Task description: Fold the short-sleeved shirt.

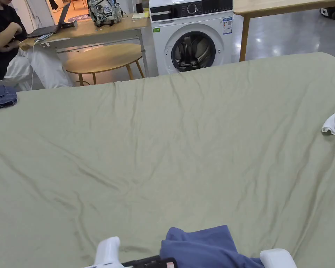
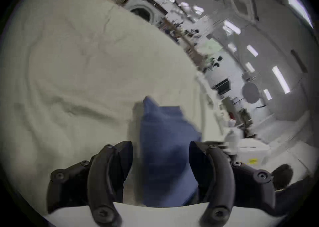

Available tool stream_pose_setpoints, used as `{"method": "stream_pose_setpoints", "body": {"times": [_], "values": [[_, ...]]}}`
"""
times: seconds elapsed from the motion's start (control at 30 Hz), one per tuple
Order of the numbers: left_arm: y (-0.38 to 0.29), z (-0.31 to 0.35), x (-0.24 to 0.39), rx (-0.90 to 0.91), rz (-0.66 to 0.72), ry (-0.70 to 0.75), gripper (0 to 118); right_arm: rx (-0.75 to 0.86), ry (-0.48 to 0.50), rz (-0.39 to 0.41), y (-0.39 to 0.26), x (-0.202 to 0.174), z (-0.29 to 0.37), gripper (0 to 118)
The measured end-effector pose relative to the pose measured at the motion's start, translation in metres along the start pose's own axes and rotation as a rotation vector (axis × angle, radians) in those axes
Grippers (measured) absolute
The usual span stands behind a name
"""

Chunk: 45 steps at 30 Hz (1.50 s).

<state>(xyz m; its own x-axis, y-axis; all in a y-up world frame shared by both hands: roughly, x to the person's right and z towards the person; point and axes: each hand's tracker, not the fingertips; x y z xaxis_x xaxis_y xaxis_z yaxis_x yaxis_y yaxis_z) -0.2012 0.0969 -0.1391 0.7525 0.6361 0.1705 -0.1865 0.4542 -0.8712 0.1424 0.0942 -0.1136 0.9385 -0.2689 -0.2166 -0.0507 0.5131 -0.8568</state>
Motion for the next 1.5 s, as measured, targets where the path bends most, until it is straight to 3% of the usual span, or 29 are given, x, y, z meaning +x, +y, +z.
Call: {"method": "stream_pose_setpoints", "body": {"times": [0.07, 0.1, 0.13, 0.23, 0.33, 0.43, 0.5, 0.6, 0.67, 0.7, 0.8, 0.83, 0.93, 0.97, 1.0, 1.07, 1.1, 1.2, 1.3, 1.37, 1.5], "values": [[-0.007, -0.014, -0.005, -0.028, 0.028, -0.076, 42, 0.013, -0.002, 0.005, -0.003, 0.000, 0.001, 0], [-0.009, -0.016, -0.009, -0.004, 0.112, -0.172, 39, 0.020, -0.002, -0.001, -0.004, 0.001, 0.001, 0], [-0.010, -0.017, -0.011, 0.004, 0.173, -0.187, 28, 0.024, -0.002, -0.008, -0.005, 0.001, 0.001, 0], [-0.013, -0.015, -0.020, 0.010, 0.139, -0.120, 26, 0.028, 0.004, -0.017, -0.005, 0.001, 0.002, 0], [-0.011, 0.000, -0.030, 0.057, 0.223, -0.193, 23, 0.030, 0.034, -0.030, 0.001, 0.003, 0.015, 0], [-0.001, 0.045, -0.040, 0.135, 0.236, -0.256, 21, 0.106, 0.139, -0.140, 0.007, 0.007, 0.038, 0], [0.011, 0.097, -0.066, 0.197, 0.185, -0.102, 21, 0.121, 0.122, -0.139, 0.009, 0.008, 0.047, 0], [0.019, 0.189, -0.136, 0.317, 0.262, 0.007, 21, 0.120, 0.105, -0.123, 0.008, 0.013, 0.048, 0], [0.027, 0.244, -0.167, 0.372, 0.327, 0.138, 21, 0.101, 0.107, -0.112, 0.004, 0.013, 0.047, 0], [0.032, 0.266, -0.168, 0.364, 0.296, 0.237, 21, 0.083, 0.109, -0.105, 0.001, 0.013, 0.045, 0], [0.046, 0.302, -0.197, 0.348, 0.299, 0.358, 21, 0.038, 0.106, -0.095, -0.008, 0.015, 0.033, 0], [0.053, 0.302, -0.204, 0.360, 0.327, 0.334, 21, 0.021, 0.109, -0.102, -0.011, 0.017, 0.029, 0], [0.066, 0.303, -0.211, 0.418, 0.329, 0.386, 23, -0.020, 0.129, -0.162, -0.017, 0.019, 0.023, 0], [0.073, 0.301, -0.220, 0.352, 0.311, 0.426, 32, -0.005, 0.131, -0.169, -0.018, 0.018, 0.026, 0], [0.076, 0.301, -0.216, 0.317, 0.286, 0.556, 40, 0.013, 0.134, -0.171, -0.016, 0.018, 0.031, 0], [0.081, 0.307, -0.199, 0.257, 0.214, 0.855, 42, 0.092, 0.125, -0.176, -0.013, 0.021, 0.045, 0], [0.083, 0.315, -0.191, 0.289, 0.176, 0.872, 42, 0.131, 0.120, -0.167, -0.010, 0.024, 0.052, 0], [0.081, 0.352, -0.143, 0.455, 0.077, 0.719, 42, 0.281, 0.058, -0.109, 0.005, 0.032, 0.075, 0], [0.079, 0.372, -0.077, 0.567, -0.068, 0.693, 42, 0.404, -0.030, -0.055, 0.026, 0.038, 0.092, 0], [0.079, 0.370, -0.032, 0.633, -0.191, 0.740, 42, 0.481, -0.096, 0.003, 0.042, 0.036, 0.107, 0], [0.063, 0.351, 0.020, 0.695, -0.345, 0.557, 41, 0.651, -0.165, 0.121, 0.068, 0.021, 0.139, 0]]}}
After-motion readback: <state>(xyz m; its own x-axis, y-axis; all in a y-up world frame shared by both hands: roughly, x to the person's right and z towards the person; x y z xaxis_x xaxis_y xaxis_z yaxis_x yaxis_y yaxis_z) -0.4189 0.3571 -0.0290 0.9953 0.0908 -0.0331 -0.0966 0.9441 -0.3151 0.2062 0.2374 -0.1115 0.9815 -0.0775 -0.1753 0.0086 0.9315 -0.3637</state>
